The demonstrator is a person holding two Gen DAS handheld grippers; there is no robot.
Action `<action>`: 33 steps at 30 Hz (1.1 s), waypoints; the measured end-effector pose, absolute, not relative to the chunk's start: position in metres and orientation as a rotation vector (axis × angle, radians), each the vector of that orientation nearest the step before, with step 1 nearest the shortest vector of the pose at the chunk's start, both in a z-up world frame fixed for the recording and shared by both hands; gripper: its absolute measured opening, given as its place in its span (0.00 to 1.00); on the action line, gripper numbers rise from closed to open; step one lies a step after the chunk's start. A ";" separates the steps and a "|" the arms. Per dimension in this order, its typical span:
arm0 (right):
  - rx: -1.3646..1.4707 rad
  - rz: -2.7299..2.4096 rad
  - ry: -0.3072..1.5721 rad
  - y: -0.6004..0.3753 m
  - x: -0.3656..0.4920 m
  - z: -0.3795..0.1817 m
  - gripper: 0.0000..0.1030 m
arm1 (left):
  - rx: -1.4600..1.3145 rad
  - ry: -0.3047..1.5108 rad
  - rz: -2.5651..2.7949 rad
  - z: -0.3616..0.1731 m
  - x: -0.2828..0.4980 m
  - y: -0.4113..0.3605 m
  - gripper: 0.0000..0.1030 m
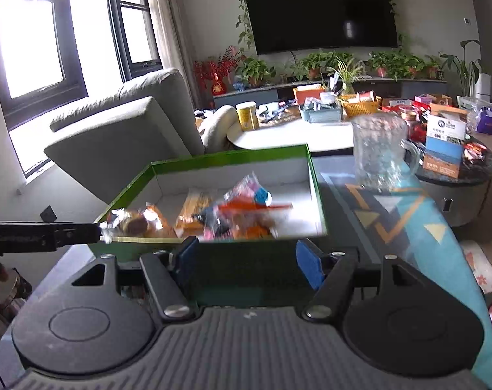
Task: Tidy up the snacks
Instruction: 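Open both tools to drop the cake and sausage packets into the box, then move both tools back to the snack pile in front of the box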
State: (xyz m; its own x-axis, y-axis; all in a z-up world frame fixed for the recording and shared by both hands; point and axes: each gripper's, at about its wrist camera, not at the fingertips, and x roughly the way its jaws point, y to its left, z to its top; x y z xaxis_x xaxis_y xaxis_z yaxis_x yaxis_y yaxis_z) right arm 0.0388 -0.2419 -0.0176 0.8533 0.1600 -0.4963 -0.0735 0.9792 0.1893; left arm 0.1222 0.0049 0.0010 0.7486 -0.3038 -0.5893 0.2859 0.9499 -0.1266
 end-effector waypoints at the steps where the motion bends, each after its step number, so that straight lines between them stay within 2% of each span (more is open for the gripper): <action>1: 0.170 0.118 0.542 -0.243 0.038 -0.019 0.43 | -0.031 0.657 -0.324 -0.001 0.120 0.005 0.50; 19: 0.146 0.105 0.657 -0.240 0.003 -0.052 0.43 | 0.086 0.706 -0.418 -0.026 0.083 -0.017 0.50; 33: 0.131 0.129 0.702 -0.230 0.022 -0.063 0.43 | 0.107 0.742 -0.373 -0.035 0.091 -0.011 0.50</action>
State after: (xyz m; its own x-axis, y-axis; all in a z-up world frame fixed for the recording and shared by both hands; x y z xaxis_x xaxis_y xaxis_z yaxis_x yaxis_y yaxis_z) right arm 0.0217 -0.2299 -0.0626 0.7563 0.1623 -0.6337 -0.0744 0.9838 0.1632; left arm 0.0908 -0.0111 -0.0347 0.6751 -0.2937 -0.6767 0.3683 0.9290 -0.0358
